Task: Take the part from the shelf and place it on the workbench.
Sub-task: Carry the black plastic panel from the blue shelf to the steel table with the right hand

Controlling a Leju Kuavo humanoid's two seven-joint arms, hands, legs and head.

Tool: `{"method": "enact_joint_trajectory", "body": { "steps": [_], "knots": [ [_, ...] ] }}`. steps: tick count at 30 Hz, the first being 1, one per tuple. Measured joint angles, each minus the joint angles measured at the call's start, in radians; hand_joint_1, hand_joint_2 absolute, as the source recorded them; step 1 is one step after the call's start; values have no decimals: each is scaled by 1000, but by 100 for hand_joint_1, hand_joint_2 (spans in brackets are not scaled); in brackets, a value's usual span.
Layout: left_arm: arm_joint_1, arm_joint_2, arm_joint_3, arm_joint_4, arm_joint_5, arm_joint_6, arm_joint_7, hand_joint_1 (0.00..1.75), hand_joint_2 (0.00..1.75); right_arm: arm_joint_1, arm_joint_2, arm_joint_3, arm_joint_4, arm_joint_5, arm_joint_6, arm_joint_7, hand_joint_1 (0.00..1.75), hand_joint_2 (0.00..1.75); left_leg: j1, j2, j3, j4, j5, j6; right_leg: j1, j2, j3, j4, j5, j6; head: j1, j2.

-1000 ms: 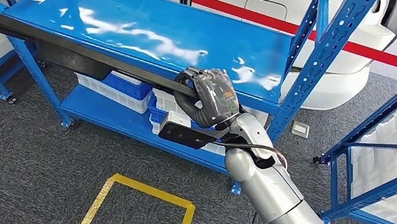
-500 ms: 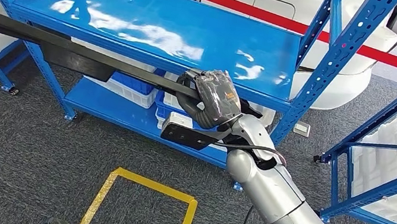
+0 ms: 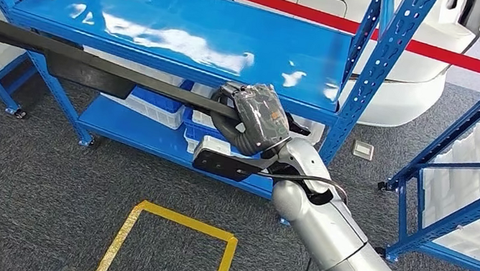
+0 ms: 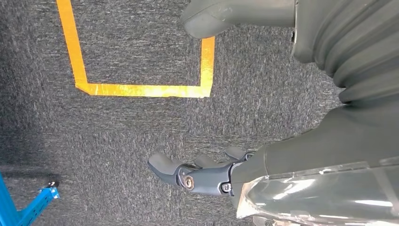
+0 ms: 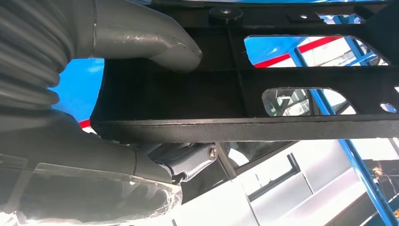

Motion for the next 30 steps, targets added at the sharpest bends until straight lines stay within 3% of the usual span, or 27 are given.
{"method": "enact_joint_trajectory", "body": {
  "steps": [2, 3, 7, 9, 11, 13, 14, 17, 19, 20, 22, 24, 26, 30],
  "knots": [
    [-1, 1, 0, 0, 0, -1, 0, 0, 175, 0, 0, -1, 0, 0, 0, 0, 166, 175, 1, -1, 71, -124, 39, 2, 5, 1, -6, 10, -2, 5, 0, 0],
    [-1, 1, 0, 0, 0, -1, 0, 0, 175, -1, 0, -1, 0, 0, 0, 0, 166, 175, -1, -1, 85, -154, 44, 6, 8, 1, -11, 14, -1, 10, 1, 0],
    [0, 1, 0, 0, 0, -1, 0, 0, 175, -1, -2, -2, 0, 0, 0, 0, 166, 175, -6, -3, 78, -170, 57, 36, 10, 1, -31, 26, -3, 30, 4, 0],
    [0, 1, 0, 0, 0, -2, 0, 0, 175, -2, -4, -2, 0, 0, 0, 0, 166, 175, -4, -1, 72, -174, 66, 50, 7, 2, -67, 100, -46, 32, 5, 0],
    [-1, 1, 0, 0, 0, -2, 0, 0, 175, 0, -6, -2, 0, -1, 0, 0, 166, 175, -5, -1, 62, -174, 72, 57, 5, 3, -125, 234, -106, 29, 6, 0],
    [-1, 1, 0, 0, 0, -2, 0, 0, 175, 5, -10, -2, 0, -1, 0, 0, 166, 175, -7, -1, 53, -173, 78, 59, 4, 3, -149, 305, -130, 33, 6, 0],
    [-1, 1, 0, 0, 0, -1, 0, 0, 175, 7, -11, -2, 0, -2, 0, 0, 166, 175, -8, -2, 51, -173, 81, 58, 4, 3, -132, 283, -119, 37, 7, 0],
    [-1, -2, 0, 0, 0, -1, 0, 0, 175, 6, -11, -4, -3, -9, 0, -3, 166, 175, -10, -3, 47, -173, 89, 50, 12, 2, -12, 76, -56, 37, 6, 0],
    [-1, -4, 0, 0, 0, 0, 0, 0, 175, 4, -10, -10, -7, -17, 0, -5, 166, 175, -12, -2, 44, -174, 95, 41, 21, 3, 21, 11, -39, 30, 6, 0],
    [-1, -4, 0, 0, 0, 0, -1, 0, 175, 4, -9, -13, -8, -23, 0, -6, 166, 175, -13, -1, 43, -175, 98, 35, 24, 3, 19, 9, -36, 28, 6, 0],
    [-1, -4, 0, 0, 0, 0, -2, 0, 175, 5, -9, -18, -10, -33, 2, -9, 166, 175, -12, -1, 39, -173, 97, 24, 15, 2, 18, 2, -26, 19, 5, 0],
    [-1, -3, 0, 0, 0, 1, -5, 0, 175, 4, -7, -21, -12, -36, 3, -15, 166, 175, -11, -3, 39, -181, 97, 26, 11, 4, 14, -4, -20, 16, 4, 0],
    [-1, -2, -1, 0, 0, 4, -8, 0, 175, 1, -5, -20, -14, -26, 3, -21, 166, 175, -9, -3, 38, -192, 106, 29, 18, 6, 6, 0, -18, 15, 5, 0],
    [-1, -1, -1, 0, 1, 6, -11, 0, 175, 1, -5, -18, -15, -9, 0, -26, 166, 175, -4, -2, 34, -196, 121, 21, 21, 6, -1, 1, -11, 7, 6, 0]
  ]
}}
